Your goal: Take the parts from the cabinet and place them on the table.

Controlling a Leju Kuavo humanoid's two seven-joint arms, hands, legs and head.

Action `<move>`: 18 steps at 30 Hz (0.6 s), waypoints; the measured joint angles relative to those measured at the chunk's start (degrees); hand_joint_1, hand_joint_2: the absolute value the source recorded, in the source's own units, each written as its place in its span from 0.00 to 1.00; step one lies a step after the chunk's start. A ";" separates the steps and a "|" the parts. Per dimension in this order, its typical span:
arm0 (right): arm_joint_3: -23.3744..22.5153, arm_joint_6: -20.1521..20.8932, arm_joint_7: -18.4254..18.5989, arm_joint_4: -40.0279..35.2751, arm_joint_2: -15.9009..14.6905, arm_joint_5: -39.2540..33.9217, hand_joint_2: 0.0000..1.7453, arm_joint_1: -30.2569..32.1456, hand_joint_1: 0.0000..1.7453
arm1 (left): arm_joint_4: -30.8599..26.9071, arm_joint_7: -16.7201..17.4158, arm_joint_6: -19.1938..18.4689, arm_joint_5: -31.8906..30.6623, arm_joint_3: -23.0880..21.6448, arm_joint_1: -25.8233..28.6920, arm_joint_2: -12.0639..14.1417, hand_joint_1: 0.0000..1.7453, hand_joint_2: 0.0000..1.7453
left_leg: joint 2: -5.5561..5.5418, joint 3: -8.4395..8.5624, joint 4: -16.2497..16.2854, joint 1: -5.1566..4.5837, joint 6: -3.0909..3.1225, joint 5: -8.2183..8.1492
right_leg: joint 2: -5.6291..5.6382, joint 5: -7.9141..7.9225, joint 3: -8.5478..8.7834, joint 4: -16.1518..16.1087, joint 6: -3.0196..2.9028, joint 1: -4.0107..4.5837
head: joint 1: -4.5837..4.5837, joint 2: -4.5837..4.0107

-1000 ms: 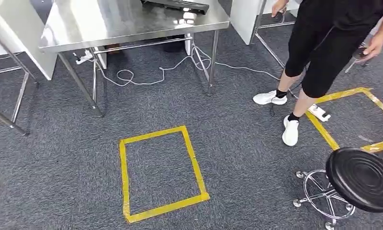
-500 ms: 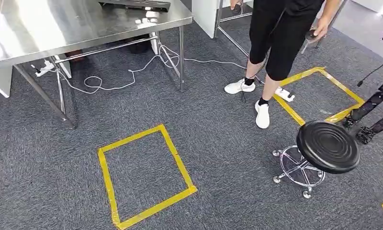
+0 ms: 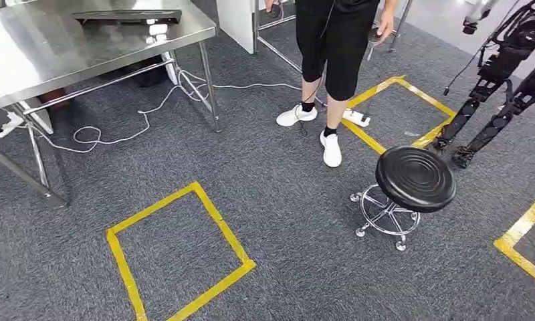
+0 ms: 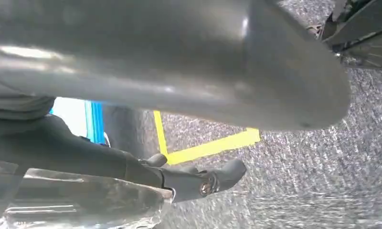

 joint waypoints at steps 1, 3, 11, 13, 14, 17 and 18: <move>0.00 0.00 0.00 0.00 0.02 -0.02 0.00 -0.06 0.00 | 0.00 0.00 0.00 0.00 0.00 0.02 0.00 0.00 0.00 | -3.26 2.02 -4.53 0.55 -0.15 1.84 | 0.73 0.01 -0.29 0.18 0.09 0.03 | 0.02 0.00; 0.00 -0.02 0.00 0.00 0.09 -0.13 0.00 -0.46 0.00 | 0.02 0.02 0.00 0.00 0.00 0.03 0.00 0.00 0.00 | -4.65 2.26 -6.09 0.47 -0.04 1.36 | 2.20 0.13 -1.42 0.91 1.08 0.61 | 0.15 0.02; 0.00 -0.07 -0.09 0.07 0.26 -0.28 0.00 -0.32 0.00 | 0.00 -0.17 -0.02 0.00 0.02 0.01 -0.11 0.00 0.00 | 2.34 1.14 -6.90 -1.02 3.24 2.80 | -3.72 -7.02 -10.66 17.16 1.67 0.86 | 0.83 0.00; 0.00 -0.07 -0.09 0.07 0.26 -0.28 0.00 -0.27 0.00 | 0.00 -0.20 -0.07 0.00 0.02 -0.06 -0.13 0.00 0.00 | 4.05 0.85 -6.89 -1.32 3.37 2.94 | -3.80 -6.83 -10.01 17.68 2.39 0.91 | 0.81 0.02; -0.02 -0.07 -0.09 0.07 0.24 -0.28 0.00 -0.14 0.00 | 0.00 -0.20 -0.07 -0.02 0.02 -0.08 -0.13 0.00 0.00 | 4.78 0.88 -6.89 -1.41 3.37 2.95 | -4.00 -5.46 -7.33 13.85 2.81 0.94 | 0.88 0.00; -0.02 -0.07 -0.11 0.04 0.17 -0.26 0.00 -0.35 0.00 | 0.00 -0.20 -0.07 -0.02 0.02 -0.15 -0.24 0.00 0.00 | 6.73 1.37 -6.80 -1.83 3.11 2.95 | -9.81 -2.56 0.98 0.16 1.83 1.83 | 0.73 0.02; -0.02 -0.07 -0.18 0.04 0.20 -0.26 0.00 -0.51 0.00 | 0.00 -0.22 -0.04 0.00 0.02 -0.11 -0.28 0.00 0.00 | 7.28 1.55 -6.78 -2.04 2.73 2.73 | -9.76 -1.90 0.90 -0.06 1.76 2.23 | 0.57 0.00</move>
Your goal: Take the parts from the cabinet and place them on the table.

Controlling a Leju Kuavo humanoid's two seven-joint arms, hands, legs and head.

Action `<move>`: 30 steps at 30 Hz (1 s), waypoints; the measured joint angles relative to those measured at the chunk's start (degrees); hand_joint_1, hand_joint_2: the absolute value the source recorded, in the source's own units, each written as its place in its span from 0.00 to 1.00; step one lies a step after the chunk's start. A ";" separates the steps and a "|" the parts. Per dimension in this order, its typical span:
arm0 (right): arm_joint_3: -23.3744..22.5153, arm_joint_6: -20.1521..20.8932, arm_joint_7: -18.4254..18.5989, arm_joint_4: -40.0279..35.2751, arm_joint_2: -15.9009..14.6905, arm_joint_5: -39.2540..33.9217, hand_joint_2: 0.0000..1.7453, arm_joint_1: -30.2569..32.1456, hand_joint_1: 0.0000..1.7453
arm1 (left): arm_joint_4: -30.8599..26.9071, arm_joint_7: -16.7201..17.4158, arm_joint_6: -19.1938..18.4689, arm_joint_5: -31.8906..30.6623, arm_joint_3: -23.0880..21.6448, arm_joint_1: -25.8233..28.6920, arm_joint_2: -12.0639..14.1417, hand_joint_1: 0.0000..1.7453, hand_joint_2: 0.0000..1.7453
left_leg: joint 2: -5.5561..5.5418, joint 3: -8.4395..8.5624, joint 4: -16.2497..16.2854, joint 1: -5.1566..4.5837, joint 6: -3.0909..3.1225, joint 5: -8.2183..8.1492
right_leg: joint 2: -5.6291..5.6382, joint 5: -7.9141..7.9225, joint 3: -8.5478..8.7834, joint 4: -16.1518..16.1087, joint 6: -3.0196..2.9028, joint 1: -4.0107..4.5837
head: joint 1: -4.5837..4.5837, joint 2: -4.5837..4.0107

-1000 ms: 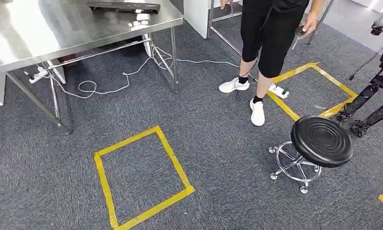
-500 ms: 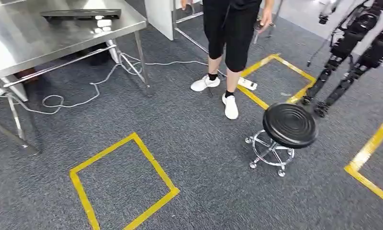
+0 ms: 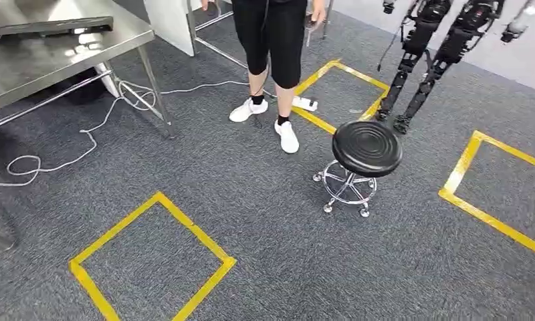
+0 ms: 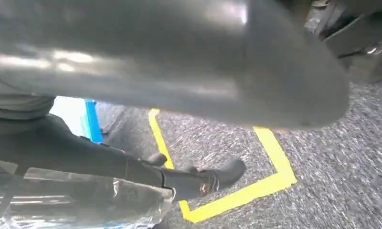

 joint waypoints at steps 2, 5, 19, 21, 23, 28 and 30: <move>0.00 0.02 -0.02 0.02 0.00 0.02 0.00 0.08 0.00 | 0.00 0.07 0.04 0.00 0.00 -0.27 0.00 0.00 0.00 | 1.26 0.46 -0.22 0.28 -0.64 0.06 | 1.51 0.05 -0.26 0.16 -0.75 0.17 | -0.11 0.00; 0.00 0.07 -0.02 0.02 0.13 0.02 0.00 0.12 0.00 | -0.02 0.13 0.15 0.00 0.00 -0.41 0.02 0.00 0.00 | -3.53 -0.42 2.06 0.73 -1.92 -2.13 | 3.46 1.29 0.07 -0.70 -2.07 -1.65 | -0.33 0.00; 0.00 0.07 0.02 0.02 0.28 -0.17 0.00 0.51 0.00 | 0.00 0.50 0.11 -0.09 0.00 -0.11 -0.09 0.00 0.00 | -8.71 0.21 0.82 2.44 -1.13 -0.90 | 12.87 2.35 -3.95 1.68 1.03 -1.68 | -0.61 0.00; 0.00 0.09 0.04 0.04 0.26 -0.29 0.00 0.47 0.00 | -0.02 0.44 0.04 -0.09 0.00 -0.16 -0.04 0.00 0.00 | -7.27 0.05 0.70 2.27 -0.15 -0.65 | 7.29 -0.51 -6.43 6.52 0.47 -1.56 | -0.13 0.00; -0.07 0.24 -0.09 0.02 0.39 -1.40 0.00 0.23 0.00 | -0.02 0.28 -0.20 0.00 0.02 0.02 0.02 0.00 0.00 | -5.37 -0.22 0.71 2.02 -0.09 -0.63 | 6.23 -4.43 -10.87 15.41 0.19 -1.59 | -0.04 0.00; -0.52 0.24 -0.44 0.04 0.48 -2.16 0.00 0.44 0.00 | -0.02 0.13 -0.87 -0.13 0.00 -0.03 -0.04 0.00 0.00 | -1.61 -0.10 0.78 1.89 -0.28 -0.71 | 4.05 -0.97 -4.98 7.38 2.18 -1.74 | 0.02 0.02; -0.55 0.24 -0.50 0.02 0.59 -2.14 0.00 -0.09 0.00 | 0.00 0.13 -1.03 -0.28 0.00 0.04 -0.04 0.00 0.00 | -0.31 -0.02 1.15 1.06 -1.19 -1.17 | -0.06 0.22 -1.81 1.61 1.42 -0.67 | 0.33 0.02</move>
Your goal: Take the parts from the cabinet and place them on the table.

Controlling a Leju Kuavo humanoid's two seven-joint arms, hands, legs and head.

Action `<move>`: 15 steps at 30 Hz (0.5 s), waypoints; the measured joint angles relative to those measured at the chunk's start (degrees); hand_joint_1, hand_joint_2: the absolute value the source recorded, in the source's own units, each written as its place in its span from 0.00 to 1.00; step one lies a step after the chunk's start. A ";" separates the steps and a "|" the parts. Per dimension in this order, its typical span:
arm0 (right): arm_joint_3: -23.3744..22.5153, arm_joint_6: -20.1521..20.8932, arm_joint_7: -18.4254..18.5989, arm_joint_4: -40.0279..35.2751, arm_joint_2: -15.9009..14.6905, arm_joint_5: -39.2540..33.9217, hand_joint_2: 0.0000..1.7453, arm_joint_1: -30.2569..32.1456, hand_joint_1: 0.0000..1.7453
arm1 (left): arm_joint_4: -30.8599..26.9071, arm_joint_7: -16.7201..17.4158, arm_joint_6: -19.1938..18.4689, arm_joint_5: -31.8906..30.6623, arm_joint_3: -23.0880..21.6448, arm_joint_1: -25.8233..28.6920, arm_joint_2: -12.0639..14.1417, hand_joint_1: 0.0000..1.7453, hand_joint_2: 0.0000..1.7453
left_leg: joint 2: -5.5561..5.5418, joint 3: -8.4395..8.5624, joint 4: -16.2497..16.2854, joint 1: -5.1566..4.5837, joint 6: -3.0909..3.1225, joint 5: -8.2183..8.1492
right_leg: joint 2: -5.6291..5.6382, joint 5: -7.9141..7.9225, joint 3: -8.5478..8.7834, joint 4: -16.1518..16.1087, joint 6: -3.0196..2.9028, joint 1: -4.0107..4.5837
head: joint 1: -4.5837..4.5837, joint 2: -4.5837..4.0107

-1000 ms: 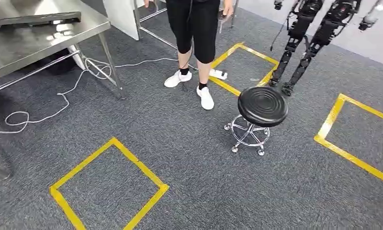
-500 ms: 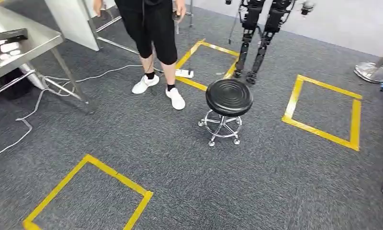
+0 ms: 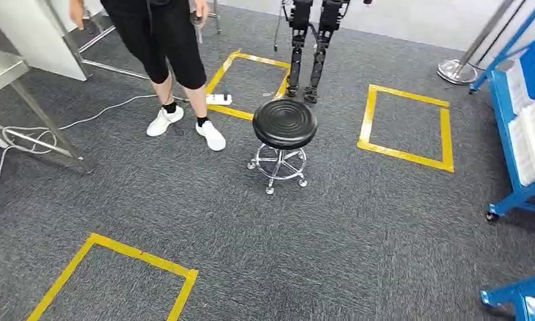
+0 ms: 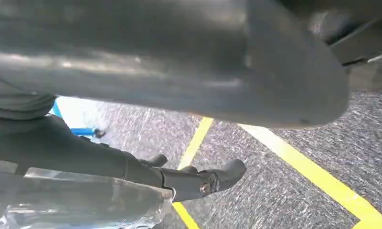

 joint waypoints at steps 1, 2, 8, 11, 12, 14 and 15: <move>0.00 0.00 -0.09 0.00 0.04 0.02 0.00 -0.09 0.00 | 0.00 0.02 -0.04 0.00 0.00 0.00 0.00 0.00 0.00 | 0.51 0.23 -0.31 -0.06 -0.35 0.10 | 1.08 0.39 0.04 0.12 -1.05 -0.02 | -0.47 -0.02; 0.00 0.00 -0.11 0.02 0.04 0.05 0.00 0.24 0.00 | 0.00 0.00 -0.11 0.00 0.00 -0.18 0.00 0.00 0.00 | 1.22 0.55 -0.46 -0.11 -0.62 0.20 | 1.71 0.51 -0.85 0.13 -1.43 0.11 | -0.83 0.00; 0.00 0.02 0.09 0.02 0.53 0.26 0.00 0.24 0.00 | 0.00 0.02 -0.42 -0.48 -0.02 -0.20 0.02 0.00 0.00 | -5.66 -4.85 12.44 0.48 -1.67 -8.06 | 5.33 1.40 -0.65 -0.36 -3.93 -0.73 | -1.20 0.00; 0.00 0.02 0.11 0.02 0.68 0.29 0.00 0.40 0.00 | 0.00 0.09 -0.44 -0.59 -0.02 -0.03 0.04 0.00 0.00 | -6.07 -7.16 16.86 0.48 -1.29 -7.75 | 7.82 1.60 -0.74 -0.32 -4.18 -0.43 | -1.23 -0.02; 0.00 0.02 0.11 0.02 0.68 0.29 0.00 0.53 0.00 | 0.00 0.09 -0.42 -0.59 -0.02 -0.04 0.04 0.00 0.00 | -6.23 -5.40 13.20 0.54 -1.15 -5.20 | 8.66 1.62 -0.57 -0.29 -4.14 -0.44 | -1.23 0.00; 0.00 0.00 0.11 0.02 0.77 0.29 0.00 0.56 0.00 | 0.00 0.09 -0.42 -0.59 -0.02 -0.04 0.13 0.00 0.00 | -8.57 -0.91 3.72 0.85 -0.85 -0.47 | 10.19 1.64 -0.35 -0.20 -4.05 -0.45 | -1.25 -0.02; 0.00 0.02 0.11 0.02 0.90 0.31 0.00 0.37 0.00 | 0.00 0.09 -0.44 -0.59 -0.02 -0.02 0.18 0.00 0.00 | -11.50 0.25 0.74 0.93 -0.82 -0.39 | 10.77 1.57 -0.70 0.34 -3.72 0.28 | -1.25 -0.02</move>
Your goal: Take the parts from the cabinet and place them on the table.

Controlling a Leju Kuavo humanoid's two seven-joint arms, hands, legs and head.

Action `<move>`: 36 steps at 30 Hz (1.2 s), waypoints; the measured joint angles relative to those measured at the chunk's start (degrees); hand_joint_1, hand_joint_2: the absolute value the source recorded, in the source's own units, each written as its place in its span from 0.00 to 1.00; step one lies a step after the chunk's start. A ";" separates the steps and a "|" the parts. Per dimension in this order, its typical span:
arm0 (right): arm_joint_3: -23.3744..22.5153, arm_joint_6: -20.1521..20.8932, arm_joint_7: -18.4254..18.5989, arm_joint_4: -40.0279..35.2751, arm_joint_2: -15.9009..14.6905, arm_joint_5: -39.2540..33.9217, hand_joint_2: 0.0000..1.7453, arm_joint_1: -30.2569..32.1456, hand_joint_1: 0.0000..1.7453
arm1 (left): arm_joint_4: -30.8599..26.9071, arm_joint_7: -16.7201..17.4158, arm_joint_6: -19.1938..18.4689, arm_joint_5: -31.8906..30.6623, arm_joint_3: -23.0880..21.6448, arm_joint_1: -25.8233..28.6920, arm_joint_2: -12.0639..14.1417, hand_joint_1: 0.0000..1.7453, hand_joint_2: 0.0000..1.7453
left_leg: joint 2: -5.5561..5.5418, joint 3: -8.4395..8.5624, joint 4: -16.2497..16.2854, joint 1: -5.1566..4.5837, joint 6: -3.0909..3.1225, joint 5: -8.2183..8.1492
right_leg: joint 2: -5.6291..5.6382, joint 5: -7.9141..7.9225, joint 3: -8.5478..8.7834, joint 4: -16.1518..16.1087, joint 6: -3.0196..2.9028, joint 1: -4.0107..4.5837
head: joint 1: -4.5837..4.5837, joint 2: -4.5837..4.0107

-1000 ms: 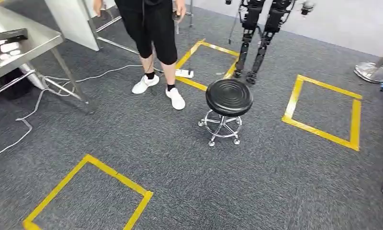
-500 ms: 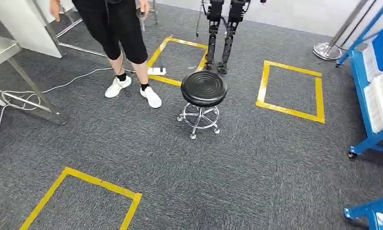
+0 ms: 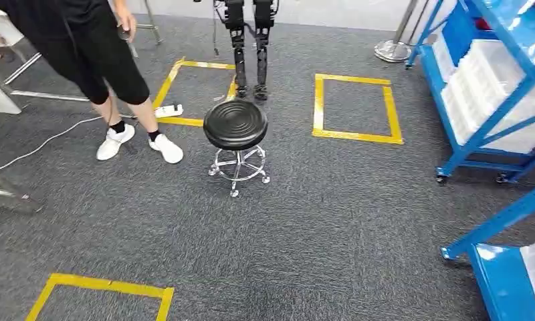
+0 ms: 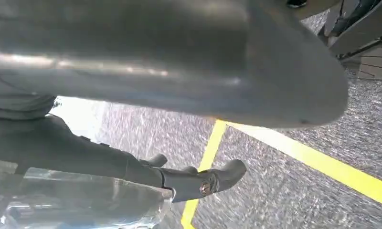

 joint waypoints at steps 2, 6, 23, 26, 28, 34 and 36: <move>0.00 0.00 0.00 0.00 0.00 0.04 0.00 -0.11 0.00 | 0.00 0.02 -0.04 -0.07 0.00 -0.07 0.00 0.00 0.00 | 1.40 -0.20 -0.11 -0.33 0.32 -0.22 | 1.19 0.40 -0.78 -0.31 0.71 -0.16 | 0.06 0.02; 0.00 0.00 0.02 0.00 -0.07 0.04 0.00 0.18 0.00 | -0.02 0.00 -0.07 -0.07 0.00 -0.23 -0.13 0.00 0.00 | 4.11 -0.06 -1.08 -0.37 2.31 0.67 | -2.24 -1.15 -3.04 2.86 1.41 -0.08 | 0.26 0.00; 0.02 0.00 0.00 0.00 -0.05 0.79 0.00 -0.06 0.00 | -0.02 0.13 0.22 0.00 0.00 -0.17 -0.09 0.00 0.00 | 5.86 -2.61 8.55 -0.57 -0.45 -7.30 | -5.68 0.43 -0.05 -1.18 -0.67 -0.71 | 0.02 0.00; 0.02 0.00 0.00 0.00 0.00 0.87 0.00 0.07 0.00 | 0.00 0.17 0.59 0.31 0.02 0.13 -0.11 0.00 0.00 | 5.42 -6.82 16.27 -0.51 -0.71 -8.83 | -3.05 0.41 0.04 -1.12 -0.71 -0.45 | 0.07 0.02; 0.04 0.00 0.00 0.00 0.00 1.07 0.00 0.22 0.00 | -0.02 0.17 0.77 0.55 0.02 0.11 -0.11 0.00 0.00 | 5.10 -4.17 9.39 -0.17 -0.72 -3.54 | -1.25 0.38 0.32 -0.96 -0.66 -0.52 | 0.02 0.00; 0.04 -0.02 -0.02 0.00 0.07 1.16 0.00 0.27 0.00 | -0.02 0.31 0.96 0.63 0.02 0.06 -0.11 0.00 0.00 | 1.28 -0.82 -0.08 -0.28 0.34 0.21 | 2.83 0.76 -1.88 -0.46 1.25 -0.48 | 0.17 0.00; 0.05 -0.02 -0.02 0.00 -0.04 1.16 0.00 0.36 0.00 | -0.02 0.29 0.98 0.61 0.02 -0.09 -0.35 0.00 0.00 | 3.04 -0.28 -1.18 0.01 1.42 0.98 | 0.34 0.26 -2.10 0.89 1.68 -0.35 | 0.17 0.00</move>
